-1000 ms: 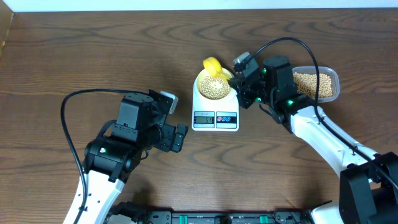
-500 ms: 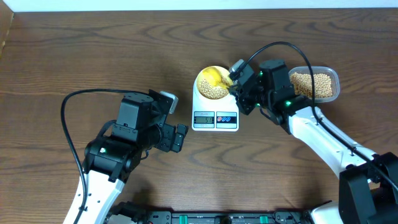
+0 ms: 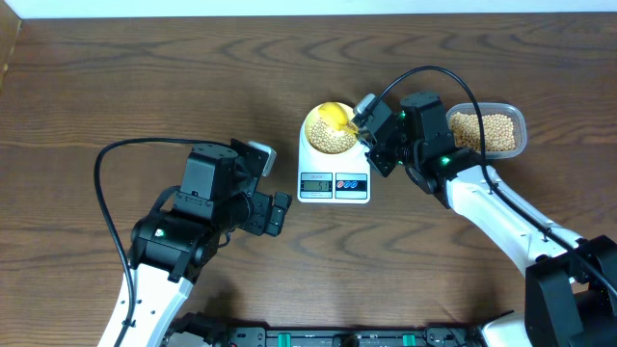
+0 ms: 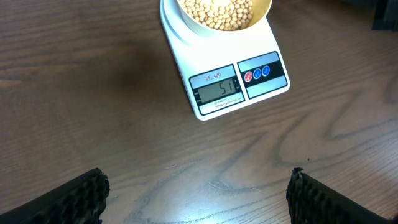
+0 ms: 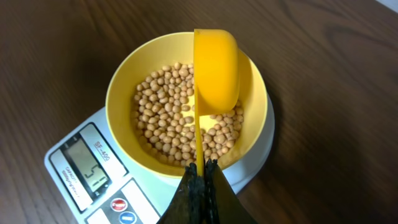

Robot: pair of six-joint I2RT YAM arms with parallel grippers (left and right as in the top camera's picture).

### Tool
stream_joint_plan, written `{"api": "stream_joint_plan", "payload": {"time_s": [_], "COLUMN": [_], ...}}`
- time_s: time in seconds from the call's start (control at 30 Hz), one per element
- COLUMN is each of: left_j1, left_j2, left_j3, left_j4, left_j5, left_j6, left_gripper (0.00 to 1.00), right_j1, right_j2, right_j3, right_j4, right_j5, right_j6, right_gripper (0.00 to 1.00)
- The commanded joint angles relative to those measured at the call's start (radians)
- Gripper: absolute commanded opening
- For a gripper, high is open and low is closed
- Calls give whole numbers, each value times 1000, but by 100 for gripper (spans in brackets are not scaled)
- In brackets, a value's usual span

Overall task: Scoop item into bowl and weigh 50g on scale
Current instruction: 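Tilt the scoop with the right gripper to pour soybeans into bowl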

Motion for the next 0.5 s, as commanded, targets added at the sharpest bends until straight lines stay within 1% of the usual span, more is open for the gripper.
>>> {"api": "stream_joint_plan", "payload": {"time_s": [0.0, 0.1, 0.47], "left_j1": [-2, -2, -2], "left_j2": [-1, -1, -1], "left_j3": [0, 0, 0], "left_j4": [2, 2, 2], "left_j5": [-10, -10, -10], "left_j6": [2, 2, 2], "left_gripper": [93, 94, 94], "right_j1": [5, 5, 6], "right_j2": [-2, -2, -2], "right_j3": [2, 2, 2], "right_j4": [3, -2, -53], "right_j5": [18, 43, 42], "right_j6": [-43, -45, -69], "right_gripper": [1, 1, 1]}}
